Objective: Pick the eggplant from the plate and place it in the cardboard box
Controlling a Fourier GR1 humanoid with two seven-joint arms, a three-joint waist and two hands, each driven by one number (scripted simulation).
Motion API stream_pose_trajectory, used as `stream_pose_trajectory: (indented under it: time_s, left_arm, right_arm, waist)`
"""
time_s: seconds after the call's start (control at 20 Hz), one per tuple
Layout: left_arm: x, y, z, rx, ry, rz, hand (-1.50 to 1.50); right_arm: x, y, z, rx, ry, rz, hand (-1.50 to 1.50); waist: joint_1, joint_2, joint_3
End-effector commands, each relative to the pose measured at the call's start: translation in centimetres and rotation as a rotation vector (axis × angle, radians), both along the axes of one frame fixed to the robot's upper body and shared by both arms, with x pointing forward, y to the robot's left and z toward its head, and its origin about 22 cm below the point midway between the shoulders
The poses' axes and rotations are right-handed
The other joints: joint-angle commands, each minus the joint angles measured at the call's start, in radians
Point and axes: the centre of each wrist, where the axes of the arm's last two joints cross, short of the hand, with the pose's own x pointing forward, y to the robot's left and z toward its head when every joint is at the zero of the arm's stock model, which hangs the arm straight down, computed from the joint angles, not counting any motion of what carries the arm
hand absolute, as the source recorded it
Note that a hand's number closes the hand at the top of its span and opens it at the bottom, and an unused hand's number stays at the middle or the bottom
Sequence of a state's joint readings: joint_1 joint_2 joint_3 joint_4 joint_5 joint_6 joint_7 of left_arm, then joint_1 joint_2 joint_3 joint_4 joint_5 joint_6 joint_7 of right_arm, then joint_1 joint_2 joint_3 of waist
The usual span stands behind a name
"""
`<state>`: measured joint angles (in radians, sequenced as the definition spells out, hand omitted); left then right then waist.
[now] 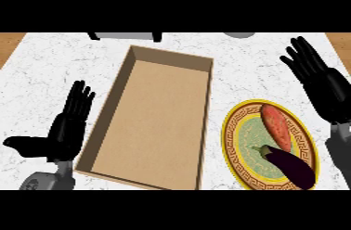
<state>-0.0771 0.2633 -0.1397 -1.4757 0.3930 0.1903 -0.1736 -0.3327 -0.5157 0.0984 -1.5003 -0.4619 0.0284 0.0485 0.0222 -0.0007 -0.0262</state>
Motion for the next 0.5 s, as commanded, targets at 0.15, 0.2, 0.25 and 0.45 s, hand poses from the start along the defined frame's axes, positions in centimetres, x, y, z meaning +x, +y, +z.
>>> stream_pose_trajectory:
  time_s: [0.15, 0.2, 0.25, 0.45]
  left_arm:
    - [-0.7, 5.3, 0.4, 0.334, 0.063, 0.047, 0.0]
    - [-0.9, 6.0, 0.2, 0.403, 0.085, 0.038, 0.0]
    - [-1.2, 6.7, 0.0, 0.454, 0.095, 0.04, 0.0]
    - [-1.3, 6.1, -0.6, 0.519, 0.156, -0.03, 0.0]
  right_arm:
    - [-7.0, -6.5, -10.8, 0.325, 0.199, -0.155, -1.5]
    - [-8.2, -6.6, -12.9, 0.401, 0.242, -0.186, -1.5]
    - [-9.7, -6.9, -14.8, 0.459, 0.297, -0.211, -1.5]
    - [-17.8, -11.1, -20.9, 0.384, 0.523, -0.502, -1.5]
  waist:
    - [-0.093, 0.01, 0.044]
    - [-0.106, 0.022, 0.051]
    - [-0.122, 0.032, 0.059]
    - [-0.092, 0.025, 0.042]
